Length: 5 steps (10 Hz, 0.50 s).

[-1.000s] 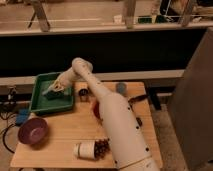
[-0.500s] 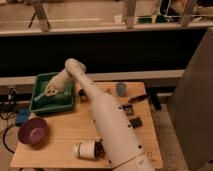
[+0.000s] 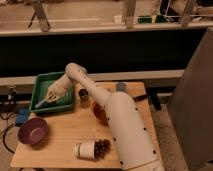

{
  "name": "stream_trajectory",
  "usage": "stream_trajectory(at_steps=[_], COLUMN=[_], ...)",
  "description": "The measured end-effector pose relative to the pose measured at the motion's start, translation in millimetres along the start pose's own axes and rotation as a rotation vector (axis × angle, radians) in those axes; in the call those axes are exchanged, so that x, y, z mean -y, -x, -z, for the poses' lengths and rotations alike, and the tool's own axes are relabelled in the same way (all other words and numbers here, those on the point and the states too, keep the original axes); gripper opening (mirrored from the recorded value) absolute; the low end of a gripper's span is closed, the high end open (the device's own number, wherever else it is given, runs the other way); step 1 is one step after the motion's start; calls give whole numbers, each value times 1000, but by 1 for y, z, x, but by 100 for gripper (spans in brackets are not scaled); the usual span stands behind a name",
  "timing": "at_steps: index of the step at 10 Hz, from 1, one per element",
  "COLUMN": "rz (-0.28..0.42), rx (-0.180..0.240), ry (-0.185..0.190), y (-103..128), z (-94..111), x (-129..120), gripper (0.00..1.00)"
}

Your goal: Wipe tray with sponge

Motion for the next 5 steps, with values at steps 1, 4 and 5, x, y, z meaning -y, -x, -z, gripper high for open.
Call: stream_trajectory(at_steps=[1, 4, 5], rz=[-8, -65, -81], rx=[-14, -66, -81], ry=[3, -7, -15], y=[2, -10, -16], z=[7, 32, 39], x=[-7, -36, -43], gripper=[0, 0, 0])
